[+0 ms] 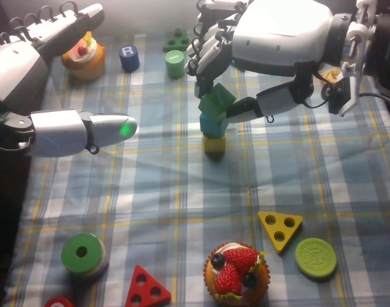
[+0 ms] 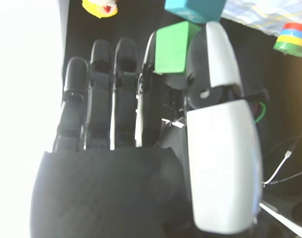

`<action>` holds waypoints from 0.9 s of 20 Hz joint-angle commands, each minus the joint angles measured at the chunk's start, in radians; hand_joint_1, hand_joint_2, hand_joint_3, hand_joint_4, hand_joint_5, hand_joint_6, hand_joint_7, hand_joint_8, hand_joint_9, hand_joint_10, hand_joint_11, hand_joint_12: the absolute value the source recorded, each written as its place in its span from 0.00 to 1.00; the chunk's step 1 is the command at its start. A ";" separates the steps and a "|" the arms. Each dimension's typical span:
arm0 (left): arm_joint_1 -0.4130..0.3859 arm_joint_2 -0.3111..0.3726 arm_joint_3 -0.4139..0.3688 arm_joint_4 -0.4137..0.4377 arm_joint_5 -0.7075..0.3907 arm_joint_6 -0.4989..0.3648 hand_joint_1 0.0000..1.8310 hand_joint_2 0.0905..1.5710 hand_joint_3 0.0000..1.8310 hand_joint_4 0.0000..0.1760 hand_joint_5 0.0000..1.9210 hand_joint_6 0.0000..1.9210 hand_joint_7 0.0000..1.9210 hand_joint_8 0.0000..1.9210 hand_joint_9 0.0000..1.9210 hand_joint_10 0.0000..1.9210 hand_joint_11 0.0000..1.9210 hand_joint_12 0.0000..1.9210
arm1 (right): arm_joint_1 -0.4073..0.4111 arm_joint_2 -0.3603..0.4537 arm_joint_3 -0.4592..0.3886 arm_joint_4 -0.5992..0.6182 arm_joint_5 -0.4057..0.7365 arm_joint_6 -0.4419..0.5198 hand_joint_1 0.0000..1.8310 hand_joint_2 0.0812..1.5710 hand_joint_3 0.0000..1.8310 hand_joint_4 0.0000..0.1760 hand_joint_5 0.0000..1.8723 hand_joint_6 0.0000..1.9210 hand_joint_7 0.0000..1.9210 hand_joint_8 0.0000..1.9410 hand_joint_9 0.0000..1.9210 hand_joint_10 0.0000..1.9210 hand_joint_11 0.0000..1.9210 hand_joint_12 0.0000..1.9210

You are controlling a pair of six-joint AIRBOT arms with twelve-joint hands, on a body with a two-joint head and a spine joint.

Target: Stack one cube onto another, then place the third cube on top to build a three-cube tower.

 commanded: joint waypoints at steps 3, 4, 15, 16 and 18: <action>-0.013 -0.002 0.007 0.030 -0.110 -0.007 0.35 0.50 0.00 1.00 0.07 0.00 0.03 0.00 0.02 0.00 0.02 0.01 | 0.020 -0.003 0.004 0.034 0.085 0.004 0.61 0.67 0.00 0.00 0.55 0.47 0.38 0.00 0.29 0.00 0.00 0.52; -0.013 -0.002 0.007 0.030 -0.110 -0.007 0.37 0.50 0.00 1.00 0.07 0.00 0.03 0.00 0.02 0.00 0.02 0.01 | 0.020 -0.003 0.004 0.034 0.084 0.006 0.61 0.68 0.00 0.00 0.55 0.47 0.37 0.00 0.28 0.00 0.00 0.48; -0.014 -0.004 0.006 0.032 -0.111 -0.007 0.39 0.49 0.00 1.00 0.06 0.00 0.03 0.00 0.03 0.00 0.01 0.02 | 0.020 -0.002 0.004 0.030 0.078 0.017 0.59 0.67 0.00 0.52 0.56 0.46 0.35 0.00 0.24 0.00 0.00 0.28; -0.014 -0.004 0.006 0.032 -0.111 -0.007 0.39 0.49 0.00 1.00 0.06 0.00 0.04 0.00 0.03 0.00 0.01 0.02 | 0.020 -0.002 0.004 0.030 0.077 0.017 0.59 0.67 0.00 0.45 0.55 0.46 0.35 0.00 0.25 0.00 0.00 0.32; -0.015 -0.004 0.005 0.033 -0.111 -0.007 0.39 0.49 0.00 1.00 0.06 0.00 0.04 0.00 0.02 0.00 0.00 0.01 | 0.020 -0.002 0.004 0.030 0.076 0.017 0.60 0.67 0.00 0.13 0.56 0.46 0.35 0.00 0.26 0.01 0.00 0.35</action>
